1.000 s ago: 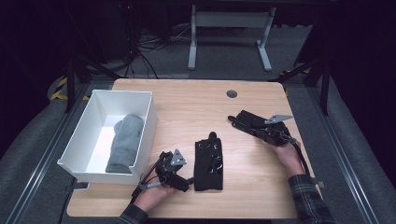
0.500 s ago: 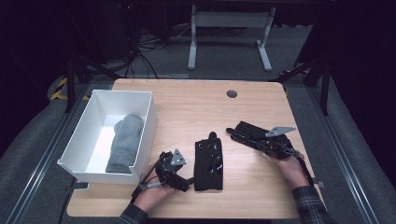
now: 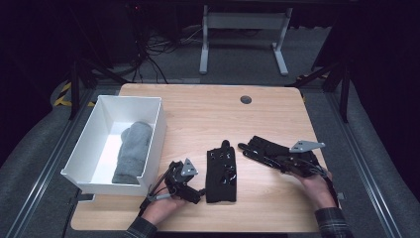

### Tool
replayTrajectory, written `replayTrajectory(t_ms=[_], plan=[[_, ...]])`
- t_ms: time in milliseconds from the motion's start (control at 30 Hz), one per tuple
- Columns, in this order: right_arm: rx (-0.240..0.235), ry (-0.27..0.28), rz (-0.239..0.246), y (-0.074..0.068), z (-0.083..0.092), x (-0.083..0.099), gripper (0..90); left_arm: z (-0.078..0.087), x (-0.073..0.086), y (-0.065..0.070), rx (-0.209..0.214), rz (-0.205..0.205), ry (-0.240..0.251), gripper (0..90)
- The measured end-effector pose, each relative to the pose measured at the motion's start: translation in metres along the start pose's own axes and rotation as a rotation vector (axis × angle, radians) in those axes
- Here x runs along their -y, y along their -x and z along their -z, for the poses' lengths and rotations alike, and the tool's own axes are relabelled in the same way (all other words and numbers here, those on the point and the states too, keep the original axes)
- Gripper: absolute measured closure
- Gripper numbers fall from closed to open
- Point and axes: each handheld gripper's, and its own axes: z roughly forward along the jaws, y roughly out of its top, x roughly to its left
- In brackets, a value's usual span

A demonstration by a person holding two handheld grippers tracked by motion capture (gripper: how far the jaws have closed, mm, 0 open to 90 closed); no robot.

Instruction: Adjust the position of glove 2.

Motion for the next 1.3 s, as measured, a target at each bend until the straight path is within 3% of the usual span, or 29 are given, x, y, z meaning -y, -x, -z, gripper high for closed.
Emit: replayTrajectory(t_ms=[100, 200, 300, 333, 433, 767, 1300], plan=[[0.033, -0.015, -0.019, 0.015, 0.007, 0.012, 90.0, 0.0, 0.0, 0.0, 0.0, 0.0, 0.0, 0.2], [0.032, -0.026, -0.043, 0.025, 0.01, 0.023, 90.0, 0.0, 0.0, 0.0, -0.001, 0.0, 0.0, 0.2], [0.027, -0.044, -0.045, 0.026, 0.008, 0.027, 90.0, 0.0, 0.0, 0.0, 0.0, 0.001, 0.0, 0.2], [0.01, -0.074, -0.041, 0.026, 0.005, 0.03, 90.0, 0.0, 0.0, 0.0, 0.0, 0.001, 0.001, 0.2], [-0.001, -0.075, -0.037, 0.024, 0.004, 0.03, 90.0, 0.0, 0.0, 0.0, 0.0, 0.0, 0.0, 0.2], [-0.073, -0.092, 0.029, -0.003, 0.004, 0.027, 90.0, 0.0, 0.0, 0.0, 0.0, 0.0, 0.0, 0.2], [-0.273, -0.083, 0.165, -0.066, -0.008, 0.011, 90.0, 0.0, 0.0, 0.0, 0.0, 0.0, 0.0, 0.1]])
